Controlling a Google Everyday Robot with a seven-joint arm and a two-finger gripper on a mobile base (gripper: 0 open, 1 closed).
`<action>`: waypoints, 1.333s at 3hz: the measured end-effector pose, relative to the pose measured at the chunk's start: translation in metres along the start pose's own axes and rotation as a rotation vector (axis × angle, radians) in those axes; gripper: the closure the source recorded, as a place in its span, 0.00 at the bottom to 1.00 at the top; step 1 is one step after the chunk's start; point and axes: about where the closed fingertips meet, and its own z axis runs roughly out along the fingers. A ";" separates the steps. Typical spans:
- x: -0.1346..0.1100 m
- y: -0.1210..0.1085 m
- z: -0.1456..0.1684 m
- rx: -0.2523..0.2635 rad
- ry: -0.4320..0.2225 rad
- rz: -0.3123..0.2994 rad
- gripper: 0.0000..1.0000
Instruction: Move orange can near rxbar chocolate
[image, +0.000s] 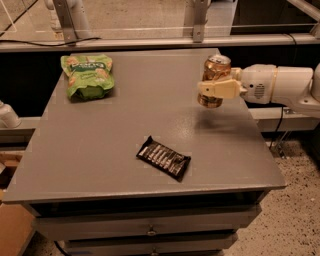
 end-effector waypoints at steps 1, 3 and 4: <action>-0.002 0.082 -0.009 -0.044 -0.026 -0.045 1.00; -0.001 0.093 0.000 -0.097 0.000 -0.099 1.00; 0.004 0.112 0.007 -0.157 0.027 -0.155 1.00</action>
Offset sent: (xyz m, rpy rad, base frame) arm -0.1073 0.0470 0.0172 0.0078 -0.0878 0.0539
